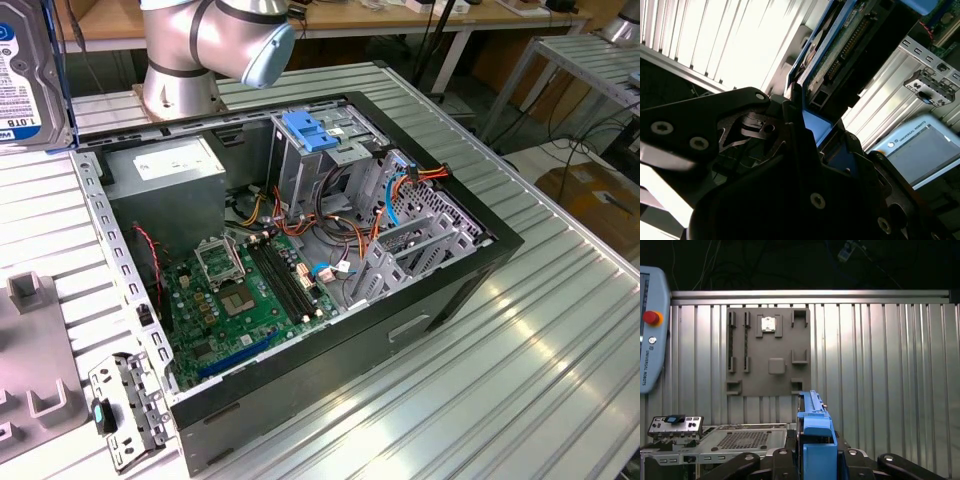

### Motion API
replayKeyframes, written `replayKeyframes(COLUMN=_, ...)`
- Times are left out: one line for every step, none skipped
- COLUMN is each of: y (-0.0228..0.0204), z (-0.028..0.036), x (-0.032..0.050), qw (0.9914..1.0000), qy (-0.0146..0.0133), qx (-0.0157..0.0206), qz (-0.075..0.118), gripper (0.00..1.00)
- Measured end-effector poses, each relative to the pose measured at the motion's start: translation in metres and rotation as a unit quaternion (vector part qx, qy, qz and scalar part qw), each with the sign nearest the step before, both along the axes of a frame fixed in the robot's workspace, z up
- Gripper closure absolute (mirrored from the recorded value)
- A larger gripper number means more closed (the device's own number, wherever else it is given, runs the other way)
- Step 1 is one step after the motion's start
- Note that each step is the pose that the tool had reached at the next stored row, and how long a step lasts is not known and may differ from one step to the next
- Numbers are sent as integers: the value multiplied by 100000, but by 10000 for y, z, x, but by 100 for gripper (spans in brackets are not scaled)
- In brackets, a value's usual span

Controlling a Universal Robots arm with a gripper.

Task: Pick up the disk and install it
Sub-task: 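Pick up the disk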

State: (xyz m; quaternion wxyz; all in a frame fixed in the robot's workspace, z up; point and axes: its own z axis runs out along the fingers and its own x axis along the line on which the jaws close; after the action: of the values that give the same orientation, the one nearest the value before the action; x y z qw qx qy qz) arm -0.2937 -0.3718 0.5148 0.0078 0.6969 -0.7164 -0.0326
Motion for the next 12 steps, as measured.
replayKeyframes(y=0, z=0, x=7, qw=100000, qy=1, qx=1, qz=3, gripper=63)
replayKeyframes(y=-1, z=0, x=10, qw=100000, qy=1, qx=-1, qz=1, gripper=63)
replayKeyframes(y=0, z=0, x=11, qw=100000, qy=1, qx=1, qz=-4, gripper=63)
replayKeyframes(y=0, z=0, x=12, qw=100000, qy=1, qx=2, qz=-6, gripper=63)
replayKeyframes(y=0, z=0, x=13, qw=100000, qy=2, qx=0, qz=-4, gripper=63)
replayKeyframes(y=0, z=0, x=14, qw=100000, qy=4, qx=-2, qz=2, gripper=63)
replayKeyframes(y=0, z=0, x=14, qw=100000, qy=0, qx=0, qz=1, gripper=63)
replayKeyframes(y=0, z=0, x=14, qw=100000, qy=1, qx=0, qz=1, gripper=63)
replayKeyframes(y=0, z=0, x=14, qw=100000, qy=-1, qx=5, qz=2, gripper=63)
replayKeyframes(y=0, z=0, x=14, qw=100000, qy=0, qx=6, qz=0, gripper=63)
replayKeyframes(y=0, z=0, x=14, qw=100000, qy=-1, qx=7, qz=0, gripper=63)
replayKeyframes(y=-1, z=0, x=14, qw=100000, qy=1, qx=5, qz=0, gripper=63)
